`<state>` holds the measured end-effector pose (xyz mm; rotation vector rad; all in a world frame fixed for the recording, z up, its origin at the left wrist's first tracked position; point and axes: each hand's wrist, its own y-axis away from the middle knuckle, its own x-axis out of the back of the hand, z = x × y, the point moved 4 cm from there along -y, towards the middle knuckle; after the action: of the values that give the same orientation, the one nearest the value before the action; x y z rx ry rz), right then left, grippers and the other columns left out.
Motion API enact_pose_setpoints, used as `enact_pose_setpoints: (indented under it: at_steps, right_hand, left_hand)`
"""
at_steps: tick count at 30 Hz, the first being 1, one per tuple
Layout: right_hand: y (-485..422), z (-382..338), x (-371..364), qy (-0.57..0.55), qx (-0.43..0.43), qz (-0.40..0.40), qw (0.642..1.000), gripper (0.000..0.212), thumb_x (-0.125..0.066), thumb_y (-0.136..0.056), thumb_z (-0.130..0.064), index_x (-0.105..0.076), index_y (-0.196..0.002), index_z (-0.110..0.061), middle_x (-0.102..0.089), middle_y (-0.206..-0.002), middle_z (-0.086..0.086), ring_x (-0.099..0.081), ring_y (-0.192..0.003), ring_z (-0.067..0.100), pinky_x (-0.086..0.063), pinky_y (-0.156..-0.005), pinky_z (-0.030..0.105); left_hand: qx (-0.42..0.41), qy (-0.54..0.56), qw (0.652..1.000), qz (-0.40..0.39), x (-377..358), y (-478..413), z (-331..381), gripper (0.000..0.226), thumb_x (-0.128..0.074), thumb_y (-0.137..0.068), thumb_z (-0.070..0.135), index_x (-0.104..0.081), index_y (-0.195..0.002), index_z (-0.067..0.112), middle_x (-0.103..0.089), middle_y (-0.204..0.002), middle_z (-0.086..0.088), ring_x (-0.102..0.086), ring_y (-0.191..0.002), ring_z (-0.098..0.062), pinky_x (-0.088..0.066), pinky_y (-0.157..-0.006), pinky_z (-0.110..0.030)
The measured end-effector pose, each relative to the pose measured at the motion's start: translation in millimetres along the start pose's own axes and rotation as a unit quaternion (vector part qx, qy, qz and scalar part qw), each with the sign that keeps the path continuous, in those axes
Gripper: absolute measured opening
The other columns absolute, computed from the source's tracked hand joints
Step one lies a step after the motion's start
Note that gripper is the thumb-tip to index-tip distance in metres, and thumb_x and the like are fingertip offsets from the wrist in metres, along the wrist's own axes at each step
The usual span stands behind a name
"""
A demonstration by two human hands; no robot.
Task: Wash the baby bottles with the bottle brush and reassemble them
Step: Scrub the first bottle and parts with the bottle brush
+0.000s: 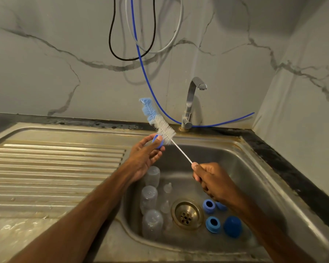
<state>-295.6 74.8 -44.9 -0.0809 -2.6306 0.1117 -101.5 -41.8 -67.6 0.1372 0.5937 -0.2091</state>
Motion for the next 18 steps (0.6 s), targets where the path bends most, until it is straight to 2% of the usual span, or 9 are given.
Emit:
enact_pose_setpoints:
  at_steps: [3, 5, 8, 11, 15, 18]
  right_hand:
    - [0.1, 0.1, -0.6, 0.007, 0.003, 0.001, 1.0, 0.049, -0.044, -0.107, -0.032, -0.055, -0.063, -0.014, -0.04, -0.043, -0.007, -0.033, -0.036, 0.002, -0.028, -0.039, 0.015]
    - [1.0, 0.3, -1.1, 0.012, 0.008, 0.0, 1.0, 0.049, -0.044, -0.107, -0.032, -0.055, -0.063, -0.014, -0.04, -0.043, -0.007, -0.033, -0.036, 0.002, -0.028, -0.04, 0.016]
    - [2.8, -0.1, -1.2, 0.006, 0.009, -0.011, 1.0, 0.049, -0.044, -0.107, -0.032, -0.054, -0.063, -0.014, -0.039, -0.044, -0.006, -0.033, -0.037, 0.003, -0.028, -0.04, 0.017]
    - [4.0, -0.4, -2.2, -0.006, 0.006, -0.019, 1.0, 0.049, -0.045, -0.107, -0.032, -0.052, -0.062, -0.014, -0.038, -0.047, -0.003, -0.032, -0.039, 0.005, -0.027, -0.041, 0.019]
    - [1.8, -3.1, -1.5, 0.013, 0.034, 0.012, 0.999, 0.05, -0.046, -0.107, -0.029, -0.053, -0.06, -0.014, -0.04, -0.043, -0.008, -0.035, -0.04, 0.003, -0.03, -0.044, 0.019]
    - [0.8, -1.4, 0.0, 0.01, 0.032, 0.013, 0.999, 0.049, -0.045, -0.107, -0.029, -0.053, -0.062, -0.013, -0.04, -0.042, -0.008, -0.035, -0.038, 0.002, -0.03, -0.043, 0.017]
  left_hand:
    - [0.018, 0.025, 0.999, -0.015, -3.1, -0.3, -1.6, 0.037, -0.069, -0.092, 0.011, -0.066, -0.128, 0.004, -0.074, -0.116, -0.018, -0.075, -0.099, -0.025, -0.063, -0.072, -0.026]
    - [0.017, 0.043, 0.999, -0.009, -0.8, -1.8, -0.6, 0.037, -0.068, -0.092, 0.007, -0.065, -0.128, 0.002, -0.072, -0.12, -0.019, -0.073, -0.107, -0.028, -0.063, -0.077, -0.028]
    - [-0.005, 0.048, 0.999, 0.018, 7.1, -5.0, 4.4, 0.043, -0.072, -0.088, 0.004, -0.063, -0.131, 0.003, -0.072, -0.122, -0.018, -0.073, -0.109, -0.028, -0.062, -0.078, -0.029]
    - [-0.014, 0.029, 0.999, 0.008, 8.4, -5.1, 5.8, 0.05, -0.076, -0.085, 0.006, -0.062, -0.134, 0.005, -0.072, -0.122, -0.017, -0.073, -0.108, -0.028, -0.062, -0.082, -0.032]
    - [0.001, -0.025, 0.998, -0.061, -5.7, 0.8, -0.1, 0.043, -0.07, -0.093, 0.006, -0.059, -0.135, 0.008, -0.072, -0.124, -0.017, -0.071, -0.113, -0.03, -0.061, -0.091, -0.034]
    - [-0.008, -0.027, 0.999, -0.045, -4.5, 1.4, 2.8, 0.04, -0.069, -0.092, 0.005, -0.062, -0.131, 0.002, -0.072, -0.124, -0.018, -0.071, -0.113, -0.028, -0.06, -0.092, -0.032]
